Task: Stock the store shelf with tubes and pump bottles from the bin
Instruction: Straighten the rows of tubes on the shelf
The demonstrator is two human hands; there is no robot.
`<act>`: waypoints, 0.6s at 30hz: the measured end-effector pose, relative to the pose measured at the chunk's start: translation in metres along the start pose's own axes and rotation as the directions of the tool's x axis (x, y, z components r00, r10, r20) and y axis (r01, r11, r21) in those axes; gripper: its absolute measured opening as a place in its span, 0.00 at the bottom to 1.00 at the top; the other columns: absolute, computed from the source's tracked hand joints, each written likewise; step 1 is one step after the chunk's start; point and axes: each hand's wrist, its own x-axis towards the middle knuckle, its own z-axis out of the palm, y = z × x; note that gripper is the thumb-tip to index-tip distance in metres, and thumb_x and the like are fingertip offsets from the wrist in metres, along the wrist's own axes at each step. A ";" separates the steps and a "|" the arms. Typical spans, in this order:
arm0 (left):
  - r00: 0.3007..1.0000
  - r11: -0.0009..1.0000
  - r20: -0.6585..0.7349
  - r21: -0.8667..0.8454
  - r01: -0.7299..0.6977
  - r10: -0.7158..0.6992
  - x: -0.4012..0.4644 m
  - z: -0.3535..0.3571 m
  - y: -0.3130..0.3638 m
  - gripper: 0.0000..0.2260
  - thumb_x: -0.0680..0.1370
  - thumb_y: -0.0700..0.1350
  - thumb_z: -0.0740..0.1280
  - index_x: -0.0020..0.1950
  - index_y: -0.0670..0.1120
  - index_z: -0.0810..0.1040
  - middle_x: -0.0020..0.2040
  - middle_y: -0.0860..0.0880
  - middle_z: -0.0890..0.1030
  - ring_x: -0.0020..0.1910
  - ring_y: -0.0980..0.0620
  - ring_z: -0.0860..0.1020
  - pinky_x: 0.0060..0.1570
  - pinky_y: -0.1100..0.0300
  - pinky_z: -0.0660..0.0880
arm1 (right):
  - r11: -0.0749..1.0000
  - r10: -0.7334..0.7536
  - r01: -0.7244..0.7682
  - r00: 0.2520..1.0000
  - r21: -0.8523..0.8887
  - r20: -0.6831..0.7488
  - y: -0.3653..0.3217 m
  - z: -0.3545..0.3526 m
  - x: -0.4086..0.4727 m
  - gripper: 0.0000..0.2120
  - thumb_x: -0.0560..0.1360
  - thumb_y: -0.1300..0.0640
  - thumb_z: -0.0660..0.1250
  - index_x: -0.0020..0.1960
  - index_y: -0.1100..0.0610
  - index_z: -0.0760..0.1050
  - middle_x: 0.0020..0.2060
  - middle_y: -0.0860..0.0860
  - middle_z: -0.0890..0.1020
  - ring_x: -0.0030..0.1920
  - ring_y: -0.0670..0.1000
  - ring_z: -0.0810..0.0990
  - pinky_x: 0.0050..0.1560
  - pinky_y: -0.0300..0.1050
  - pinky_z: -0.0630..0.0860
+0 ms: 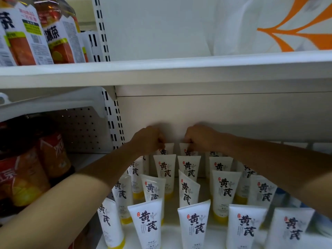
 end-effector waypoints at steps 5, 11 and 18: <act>1.000 1.000 0.025 -0.008 -0.010 0.010 -0.001 -0.003 -0.002 0.09 0.76 0.47 0.69 0.55 0.48 0.83 0.57 0.51 0.80 0.55 0.52 0.77 0.57 0.55 0.73 | 1.000 0.003 -0.003 0.999 -0.022 0.036 -0.003 -0.004 -0.002 0.11 0.73 0.54 0.72 0.33 0.54 0.75 0.33 0.50 0.80 0.34 0.49 0.78 0.39 0.43 0.73; 0.998 0.995 0.011 -0.075 -0.064 0.065 -0.008 -0.015 0.001 0.08 0.76 0.44 0.70 0.55 0.46 0.82 0.48 0.55 0.79 0.49 0.56 0.76 0.53 0.65 0.73 | 0.998 -0.022 0.023 0.999 0.053 -0.024 -0.004 -0.013 -0.012 0.08 0.73 0.56 0.72 0.42 0.61 0.81 0.39 0.54 0.83 0.39 0.53 0.82 0.45 0.50 0.79; 0.977 0.984 -0.154 -0.078 -0.159 0.146 -0.024 -0.034 0.007 0.11 0.76 0.45 0.71 0.58 0.46 0.81 0.52 0.51 0.82 0.47 0.57 0.79 0.52 0.61 0.75 | 0.986 -0.050 0.076 0.984 0.149 -0.170 -0.002 -0.033 -0.029 0.10 0.76 0.58 0.69 0.57 0.57 0.81 0.51 0.50 0.83 0.48 0.45 0.81 0.56 0.44 0.78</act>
